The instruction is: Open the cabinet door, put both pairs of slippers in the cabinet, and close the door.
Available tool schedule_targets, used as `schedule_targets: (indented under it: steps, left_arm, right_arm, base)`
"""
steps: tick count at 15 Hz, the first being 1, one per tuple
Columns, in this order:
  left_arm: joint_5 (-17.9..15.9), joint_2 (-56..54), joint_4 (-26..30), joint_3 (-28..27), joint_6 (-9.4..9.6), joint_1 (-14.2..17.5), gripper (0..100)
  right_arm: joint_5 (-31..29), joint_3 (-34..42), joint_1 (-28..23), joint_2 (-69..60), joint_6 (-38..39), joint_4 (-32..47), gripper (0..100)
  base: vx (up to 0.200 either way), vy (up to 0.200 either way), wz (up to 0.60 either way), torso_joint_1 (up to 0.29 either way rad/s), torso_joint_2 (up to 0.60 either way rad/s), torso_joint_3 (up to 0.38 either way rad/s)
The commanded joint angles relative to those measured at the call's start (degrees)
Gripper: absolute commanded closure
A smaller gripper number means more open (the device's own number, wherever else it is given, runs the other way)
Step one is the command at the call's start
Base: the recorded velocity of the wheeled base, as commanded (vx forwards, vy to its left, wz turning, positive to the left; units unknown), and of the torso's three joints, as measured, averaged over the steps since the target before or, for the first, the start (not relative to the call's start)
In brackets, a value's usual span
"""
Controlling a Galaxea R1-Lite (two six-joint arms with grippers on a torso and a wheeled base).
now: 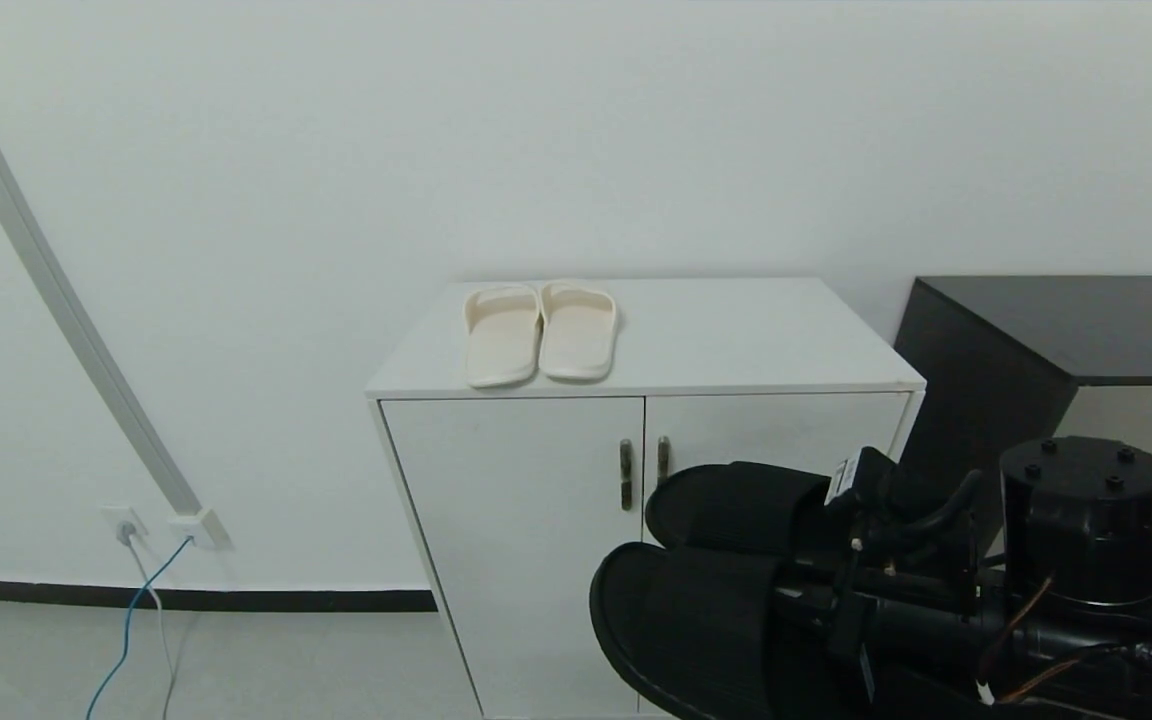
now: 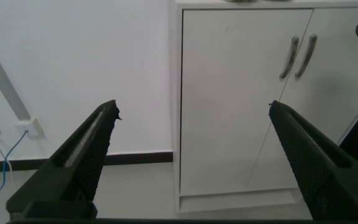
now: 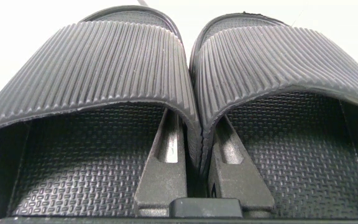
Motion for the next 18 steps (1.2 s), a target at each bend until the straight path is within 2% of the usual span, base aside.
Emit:
schedule_targets:
  steps: [1,11,18]
  left_arm:
    - [0.0,0.0,0.0,0.0,-0.02,0.0,0]
    - [0.0,0.0,0.0,0.0,-0.02,0.0,0]
    - [0.0,0.0,0.1,0.0,0.16,0.0,0]
  right_arm:
    - [0.1,0.0,0.1,0.1,0.0,0.0,100]
    - [0.1,0.7,0.1,0.2,-0.9,-0.1,100]
    - [0.2,1.1,0.4,0.5,-1.0,-0.1,100]
  base:
    - [0.0,0.0,0.0,-0.203,0.53,0.334]
    - [0.0,0.0,0.0,-0.168,0.49,0.329]
    - [0.0,0.0,0.0,-0.088,0.45,0.363]
